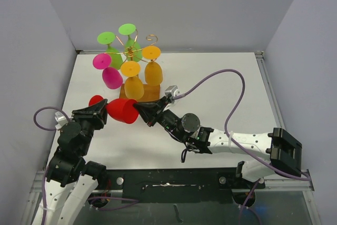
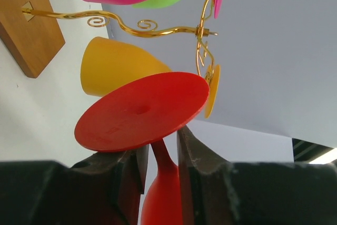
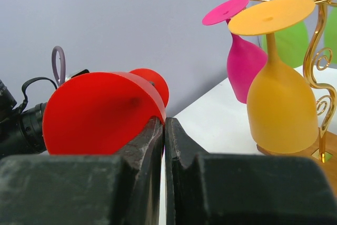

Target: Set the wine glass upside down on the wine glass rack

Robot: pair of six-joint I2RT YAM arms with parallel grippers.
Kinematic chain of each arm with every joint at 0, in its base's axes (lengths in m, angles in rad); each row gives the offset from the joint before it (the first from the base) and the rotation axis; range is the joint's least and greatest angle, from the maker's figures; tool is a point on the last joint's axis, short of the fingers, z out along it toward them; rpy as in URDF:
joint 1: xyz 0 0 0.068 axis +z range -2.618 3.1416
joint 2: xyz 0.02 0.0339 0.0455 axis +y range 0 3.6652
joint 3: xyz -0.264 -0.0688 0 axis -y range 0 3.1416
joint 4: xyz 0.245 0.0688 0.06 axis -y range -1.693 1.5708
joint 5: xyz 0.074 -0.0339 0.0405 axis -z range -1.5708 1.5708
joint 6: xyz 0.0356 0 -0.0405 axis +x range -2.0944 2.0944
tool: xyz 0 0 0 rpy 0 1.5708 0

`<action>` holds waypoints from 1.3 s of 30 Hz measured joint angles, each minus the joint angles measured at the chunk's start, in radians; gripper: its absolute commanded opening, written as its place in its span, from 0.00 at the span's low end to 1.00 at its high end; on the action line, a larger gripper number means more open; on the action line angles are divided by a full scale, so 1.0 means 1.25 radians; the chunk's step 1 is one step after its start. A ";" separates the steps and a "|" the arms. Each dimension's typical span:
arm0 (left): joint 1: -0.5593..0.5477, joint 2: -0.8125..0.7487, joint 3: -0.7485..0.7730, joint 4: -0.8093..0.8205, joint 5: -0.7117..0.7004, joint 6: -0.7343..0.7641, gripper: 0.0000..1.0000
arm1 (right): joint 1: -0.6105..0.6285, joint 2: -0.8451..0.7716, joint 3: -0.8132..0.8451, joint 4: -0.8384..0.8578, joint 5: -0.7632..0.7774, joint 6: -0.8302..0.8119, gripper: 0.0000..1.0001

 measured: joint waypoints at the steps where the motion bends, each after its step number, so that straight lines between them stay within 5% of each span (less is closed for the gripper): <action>1: 0.000 0.000 0.001 0.000 -0.005 0.000 0.18 | 0.000 0.000 0.000 0.000 -0.005 0.002 0.03; 10: 0.000 0.001 0.002 0.041 -0.045 -0.013 0.00 | -0.001 0.000 -0.001 -0.036 -0.049 0.006 0.09; 23: 0.000 -0.014 0.001 0.076 -0.085 0.061 0.00 | 0.000 -0.004 -0.005 -0.110 -0.085 0.052 0.53; 29: 0.000 -0.049 0.001 0.106 -0.119 0.197 0.00 | -0.007 -0.063 -0.005 -0.267 -0.085 0.057 0.63; 39: 0.000 -0.075 0.033 0.216 -0.103 0.610 0.00 | -0.041 -0.184 0.030 -0.458 -0.078 0.068 0.69</action>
